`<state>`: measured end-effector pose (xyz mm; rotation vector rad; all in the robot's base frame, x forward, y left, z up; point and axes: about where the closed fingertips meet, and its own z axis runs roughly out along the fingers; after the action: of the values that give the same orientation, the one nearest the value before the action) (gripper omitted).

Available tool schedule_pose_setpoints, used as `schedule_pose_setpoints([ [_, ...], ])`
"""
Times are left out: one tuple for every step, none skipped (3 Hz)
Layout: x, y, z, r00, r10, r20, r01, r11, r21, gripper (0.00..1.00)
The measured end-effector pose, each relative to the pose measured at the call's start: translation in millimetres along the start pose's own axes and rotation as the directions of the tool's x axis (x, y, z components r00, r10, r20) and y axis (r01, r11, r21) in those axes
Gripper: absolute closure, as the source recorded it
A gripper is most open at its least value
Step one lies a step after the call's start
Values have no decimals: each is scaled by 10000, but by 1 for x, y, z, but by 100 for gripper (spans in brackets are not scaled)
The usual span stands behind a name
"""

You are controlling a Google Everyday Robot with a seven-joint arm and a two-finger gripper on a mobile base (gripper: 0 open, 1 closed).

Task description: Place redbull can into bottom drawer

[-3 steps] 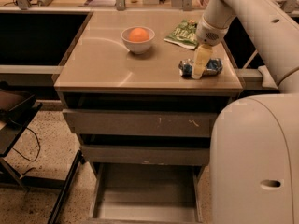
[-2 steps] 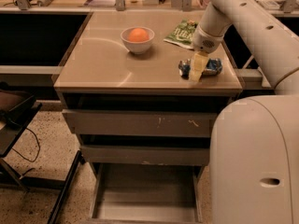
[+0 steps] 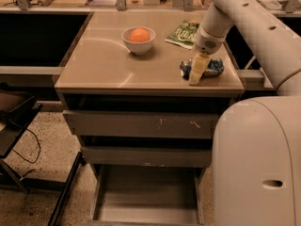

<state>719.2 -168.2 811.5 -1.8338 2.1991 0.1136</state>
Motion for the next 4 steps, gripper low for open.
schedule_pose_setpoints([
  [0,0,0,10000,0,0,0,10000,0,42],
  [0,0,0,10000,0,0,0,10000,0,65],
  [-1,-1,-4,10000,0,0,0,10000,0,88],
  [25,7,-41,9975,630,331,-659,9930,978,100],
])
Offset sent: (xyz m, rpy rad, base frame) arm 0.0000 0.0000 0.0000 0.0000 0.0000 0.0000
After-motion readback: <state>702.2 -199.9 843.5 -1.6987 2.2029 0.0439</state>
